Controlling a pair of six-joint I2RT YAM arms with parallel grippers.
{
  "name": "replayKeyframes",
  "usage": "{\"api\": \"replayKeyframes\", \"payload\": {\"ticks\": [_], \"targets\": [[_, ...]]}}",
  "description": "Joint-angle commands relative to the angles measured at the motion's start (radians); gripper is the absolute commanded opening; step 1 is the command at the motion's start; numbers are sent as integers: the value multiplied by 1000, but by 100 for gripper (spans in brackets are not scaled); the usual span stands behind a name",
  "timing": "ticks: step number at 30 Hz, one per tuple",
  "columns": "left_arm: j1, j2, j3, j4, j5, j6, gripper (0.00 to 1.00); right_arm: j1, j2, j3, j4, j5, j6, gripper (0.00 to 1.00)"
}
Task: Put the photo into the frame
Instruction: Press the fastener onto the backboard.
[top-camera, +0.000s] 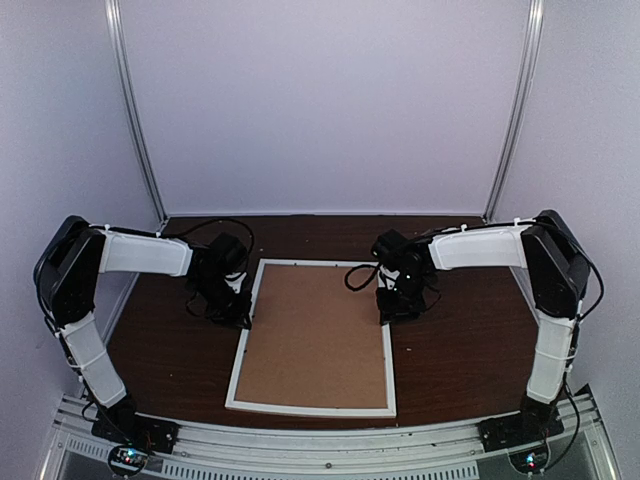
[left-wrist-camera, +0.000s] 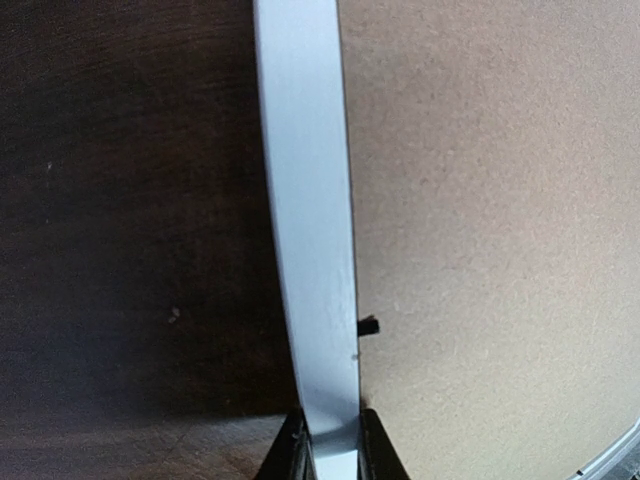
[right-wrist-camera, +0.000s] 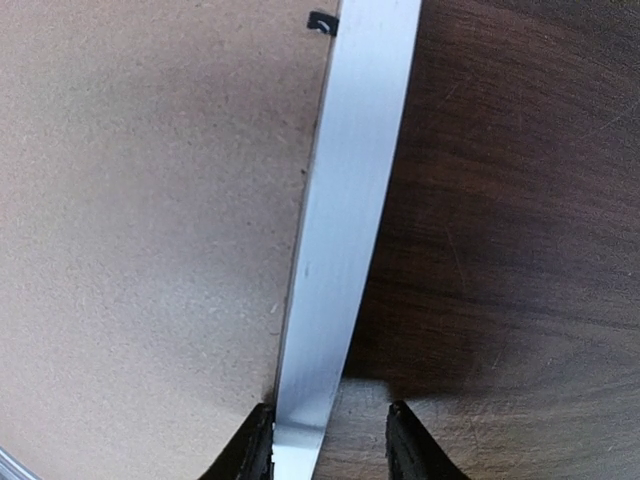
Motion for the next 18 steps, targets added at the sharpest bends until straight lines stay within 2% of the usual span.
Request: {"api": "replayKeyframes", "payload": {"ticks": [1,8,18], "targets": [[-28,22,-35,7,41,12,0,7,-43,0,10,-1,-12,39],[-28,22,-33,7,35,8,0,-7,-151,1,-3,-34,-6,40],[-28,14,-26,7,28,5,0,29,-269,-151,-28,-18,34,40]]}}
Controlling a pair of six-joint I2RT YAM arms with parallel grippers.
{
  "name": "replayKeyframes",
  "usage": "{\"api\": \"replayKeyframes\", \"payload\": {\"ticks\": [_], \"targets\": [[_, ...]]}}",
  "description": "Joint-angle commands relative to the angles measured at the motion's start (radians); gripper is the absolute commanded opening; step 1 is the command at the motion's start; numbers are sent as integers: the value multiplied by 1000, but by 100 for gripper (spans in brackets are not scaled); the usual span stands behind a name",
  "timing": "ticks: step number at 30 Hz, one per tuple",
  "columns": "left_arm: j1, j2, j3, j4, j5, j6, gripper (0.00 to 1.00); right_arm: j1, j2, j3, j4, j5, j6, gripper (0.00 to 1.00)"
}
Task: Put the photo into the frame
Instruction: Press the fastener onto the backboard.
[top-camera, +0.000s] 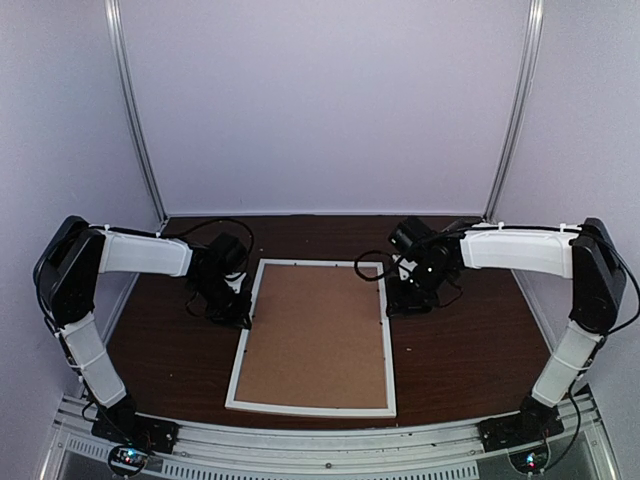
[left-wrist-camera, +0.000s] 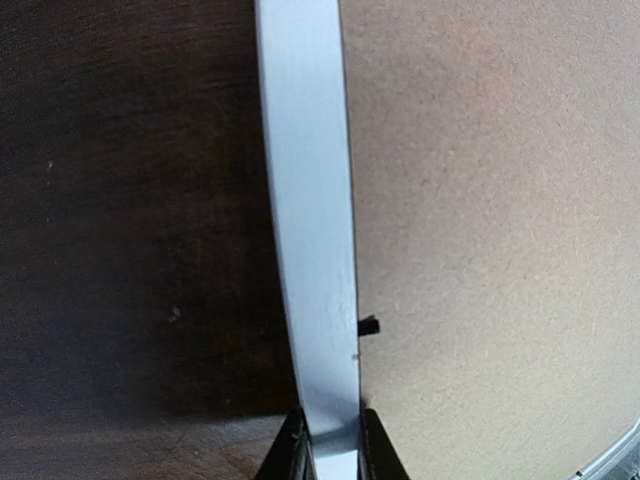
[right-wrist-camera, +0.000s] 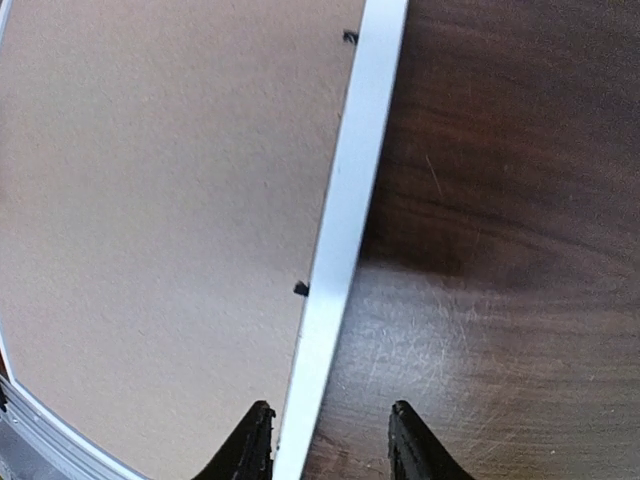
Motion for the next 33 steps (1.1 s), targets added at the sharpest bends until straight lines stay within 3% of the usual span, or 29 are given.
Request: {"api": "replayKeyframes", "payload": {"ticks": [1,14,33], "targets": [[-27,17,-23,4,30,9,0,35,-58,-78,-31,15,34,40],[-27,13,-23,4,23,7,0,155,-79,-186,-6,33,119,40],[-27,14,-29,8,24,7,0,165,28,-172,23,27,101,40]]}}
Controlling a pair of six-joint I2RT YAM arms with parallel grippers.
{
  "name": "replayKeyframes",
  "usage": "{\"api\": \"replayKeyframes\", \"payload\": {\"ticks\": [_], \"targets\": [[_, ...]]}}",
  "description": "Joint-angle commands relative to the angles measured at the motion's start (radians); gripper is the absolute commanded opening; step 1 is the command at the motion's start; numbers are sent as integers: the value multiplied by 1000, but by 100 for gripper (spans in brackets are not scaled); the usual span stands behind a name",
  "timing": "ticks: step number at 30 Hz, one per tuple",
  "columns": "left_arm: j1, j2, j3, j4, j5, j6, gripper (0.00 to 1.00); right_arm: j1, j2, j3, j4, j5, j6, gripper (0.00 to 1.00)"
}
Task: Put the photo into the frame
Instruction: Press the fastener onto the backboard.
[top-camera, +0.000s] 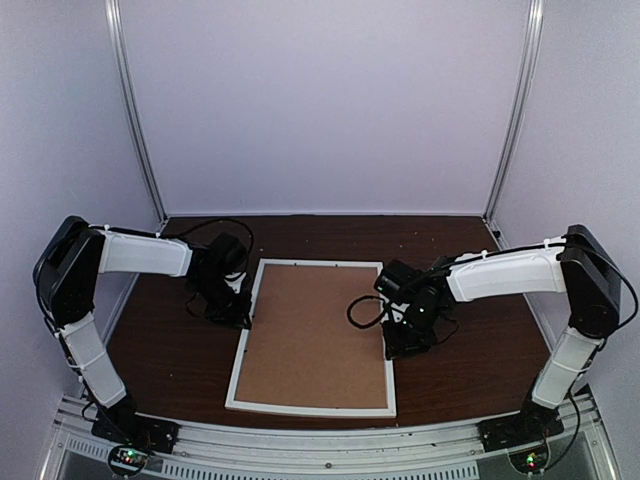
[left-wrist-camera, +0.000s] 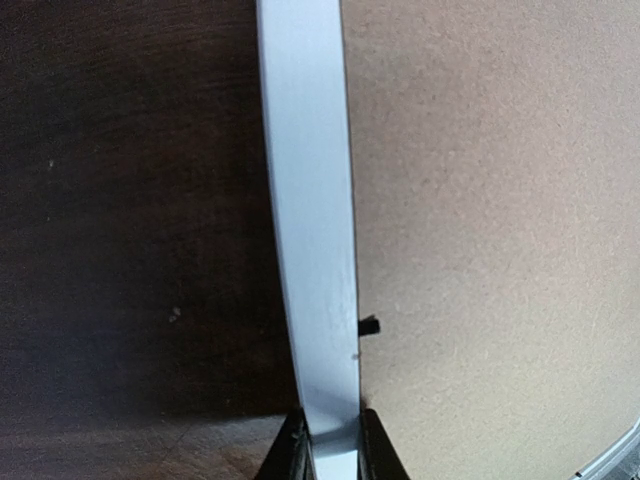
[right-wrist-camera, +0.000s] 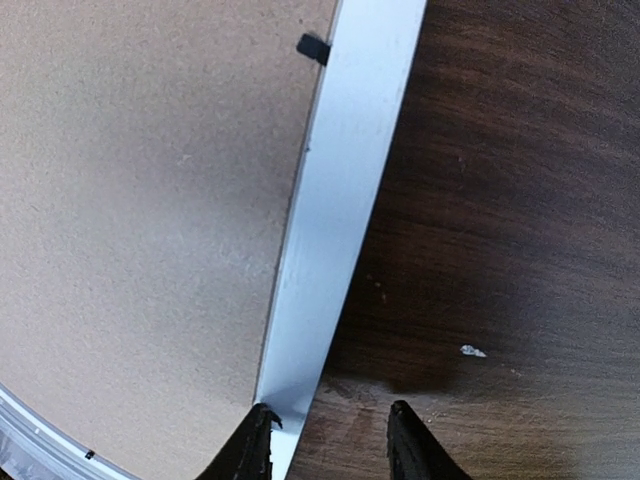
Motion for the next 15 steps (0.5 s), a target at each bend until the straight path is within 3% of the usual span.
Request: {"api": "replayKeyframes", "payload": {"ticks": [1,15], "targets": [[-28,16,-27,5,28,11,0,6,26,7,8,24,-2,40],[-27,11,-39,5,27,12,0,33,40,19,-7,35,3,40]]}}
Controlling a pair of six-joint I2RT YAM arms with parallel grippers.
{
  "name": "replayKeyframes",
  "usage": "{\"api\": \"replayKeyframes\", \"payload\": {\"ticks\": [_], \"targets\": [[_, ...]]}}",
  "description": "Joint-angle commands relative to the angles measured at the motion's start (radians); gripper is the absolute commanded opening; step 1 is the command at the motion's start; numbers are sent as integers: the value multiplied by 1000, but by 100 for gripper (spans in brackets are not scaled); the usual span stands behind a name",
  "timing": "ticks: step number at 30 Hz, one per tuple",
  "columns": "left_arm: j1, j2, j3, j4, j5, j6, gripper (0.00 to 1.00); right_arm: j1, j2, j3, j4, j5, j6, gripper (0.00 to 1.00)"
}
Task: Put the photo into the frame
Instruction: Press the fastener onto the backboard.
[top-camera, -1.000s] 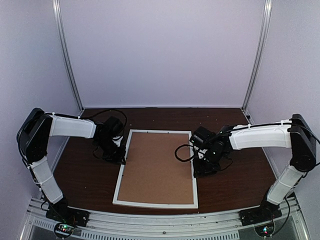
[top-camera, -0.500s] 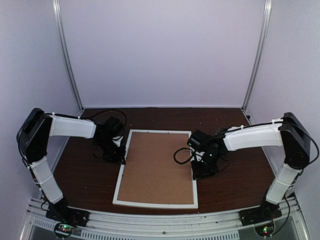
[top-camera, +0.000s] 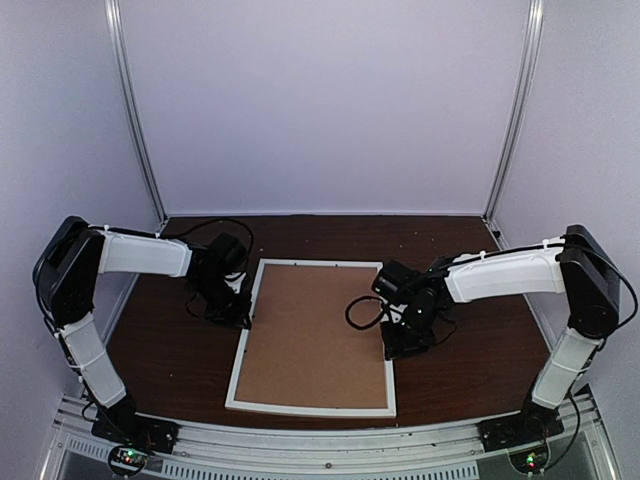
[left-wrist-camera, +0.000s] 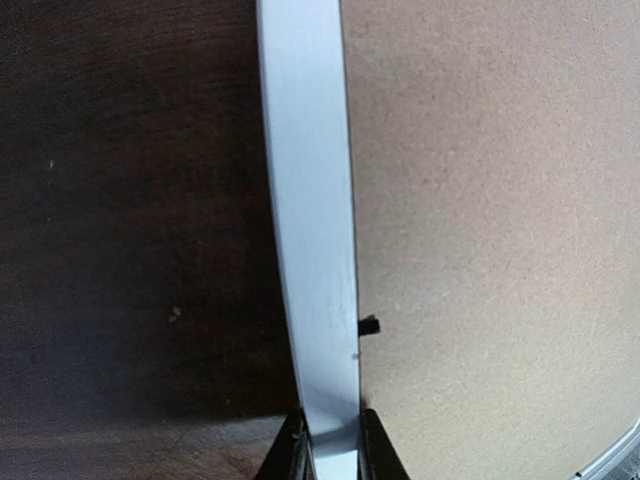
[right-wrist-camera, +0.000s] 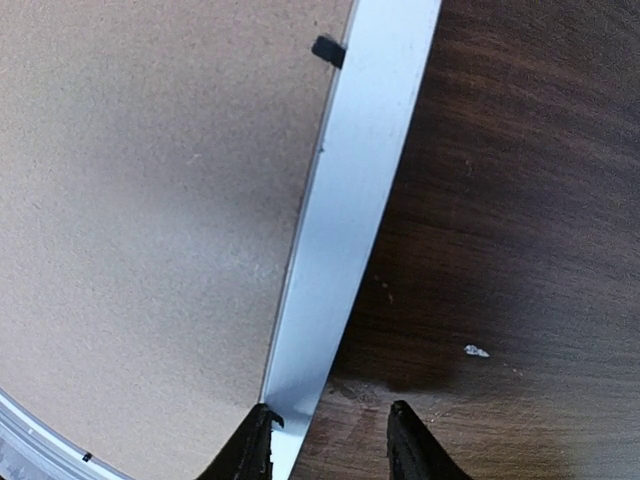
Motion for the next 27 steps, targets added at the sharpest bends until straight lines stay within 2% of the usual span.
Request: {"api": "replayKeyframes", "payload": {"ticks": [1,27], "targets": [[-27,11,-37,3,27,12,0,21,39,14,-3,28,4,39],[-27,5,-57,16,29,12,0,71,141,118,-29,38,27,39]]}}
